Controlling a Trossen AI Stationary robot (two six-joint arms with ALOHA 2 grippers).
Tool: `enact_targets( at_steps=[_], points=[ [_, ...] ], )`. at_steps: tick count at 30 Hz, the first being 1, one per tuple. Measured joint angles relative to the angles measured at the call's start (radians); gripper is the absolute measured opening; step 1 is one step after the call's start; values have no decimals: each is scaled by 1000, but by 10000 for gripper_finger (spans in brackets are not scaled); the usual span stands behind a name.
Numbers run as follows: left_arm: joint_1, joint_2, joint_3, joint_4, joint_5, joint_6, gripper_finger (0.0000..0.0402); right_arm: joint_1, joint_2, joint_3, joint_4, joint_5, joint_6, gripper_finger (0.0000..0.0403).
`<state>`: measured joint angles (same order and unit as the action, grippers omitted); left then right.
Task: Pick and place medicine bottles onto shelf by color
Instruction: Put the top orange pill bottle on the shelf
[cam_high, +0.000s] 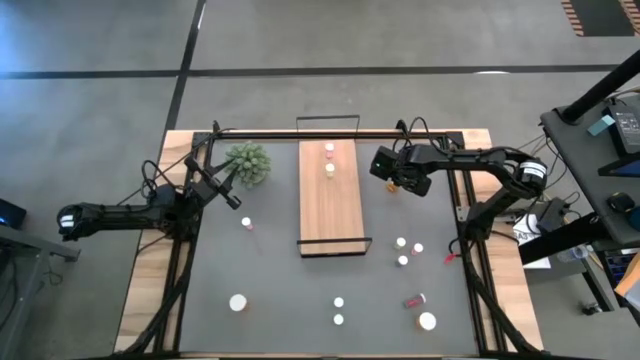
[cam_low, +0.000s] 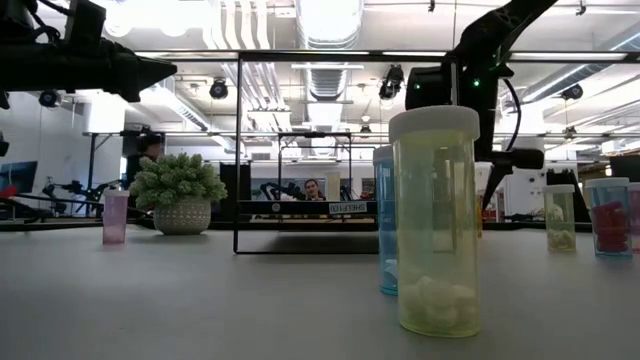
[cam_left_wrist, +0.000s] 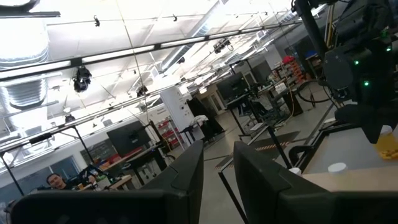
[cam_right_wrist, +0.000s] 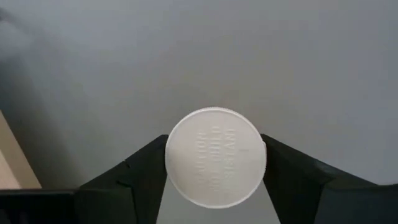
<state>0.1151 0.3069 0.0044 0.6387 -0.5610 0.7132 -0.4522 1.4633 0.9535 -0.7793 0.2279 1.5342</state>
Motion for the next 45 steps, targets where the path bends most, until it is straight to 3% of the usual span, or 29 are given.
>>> enact_targets(
  at_steps=[19, 26, 33, 45],
  points=[
    [0, 0, 0, 0, 0, 0, 72, 3, 1, 47, -56, -34, 37, 216],
    [0, 0, 0, 0, 0, 0, 72, 13, 1, 193, -211, -29, -4, 216],
    [0, 0, 0, 0, 0, 0, 72, 105, 16, 327, -259, -26, -27, 216],
    [0, 0, 0, 0, 0, 0, 72, 300, 266, 637, -359, -10, -101, 216]
  ],
)
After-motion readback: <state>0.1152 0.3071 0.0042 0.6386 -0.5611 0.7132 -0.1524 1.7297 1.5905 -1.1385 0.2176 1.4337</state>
